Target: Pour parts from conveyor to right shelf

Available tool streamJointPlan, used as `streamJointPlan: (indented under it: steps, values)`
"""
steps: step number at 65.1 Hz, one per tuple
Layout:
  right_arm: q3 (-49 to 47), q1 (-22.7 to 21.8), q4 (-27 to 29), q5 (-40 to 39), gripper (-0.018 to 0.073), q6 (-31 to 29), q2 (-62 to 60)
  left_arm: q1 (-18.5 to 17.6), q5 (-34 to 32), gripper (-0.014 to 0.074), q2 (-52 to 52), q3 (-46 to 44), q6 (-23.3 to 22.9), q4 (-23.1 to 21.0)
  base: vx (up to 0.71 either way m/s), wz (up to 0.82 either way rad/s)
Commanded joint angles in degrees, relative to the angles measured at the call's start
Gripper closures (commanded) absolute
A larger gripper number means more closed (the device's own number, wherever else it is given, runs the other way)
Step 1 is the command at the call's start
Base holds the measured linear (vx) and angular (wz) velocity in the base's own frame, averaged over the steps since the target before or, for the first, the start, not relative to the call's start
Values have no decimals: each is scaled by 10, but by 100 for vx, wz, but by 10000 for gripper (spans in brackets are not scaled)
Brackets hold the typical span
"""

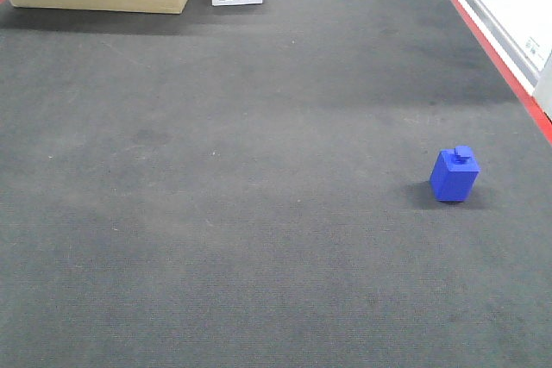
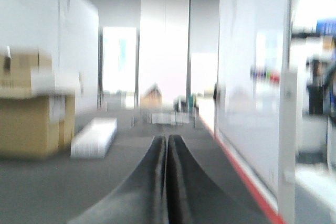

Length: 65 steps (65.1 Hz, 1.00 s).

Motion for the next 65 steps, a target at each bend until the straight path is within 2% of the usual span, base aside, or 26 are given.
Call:
streamJointPlan:
  steps: [1,9,15,22,27,32,44,49,57,65]
  values:
    - [-34,-4,0,-91,567,2,-7,1,-45,602,8,-11,-5,-5,0,0]
    - [-139,-4,-34,-29,566,-1,-5,1,-45,602,8,-11,-5,-5,0,0]
    - [-231,-4,-71,70,564,-6,22,1,-45,602,8,-11,-5,-5,0,0]
    - [-337,-4,-71,189,539,-4,82,1,-45,602,8,-11,-5,-5,0,0]
    - [-387,-4,-71,238,488,-4,128,1,-45,602,8,-11,-5,-5,0,0]
    - [-418,-4,-71,247,394,-5,162,1,-45,602,8,-11,-5,-5,0,0]
    - [-436,-4,-69,245,-37,-2,237,1,-45,602,8,-11,-5,-5,0,0]
    - [-436,-4,-69,244,-172,-3,256,1,-45,602,8,-11,-5,-5,0,0]
    - [-436,-4,-75,222,-164,-19,274,1,-45,602,8,-11,-5,-5,0,0]
    - [-443,-4,-67,202,-141,-3,291,1,-45,602,8,-11,-5,-5,0,0]
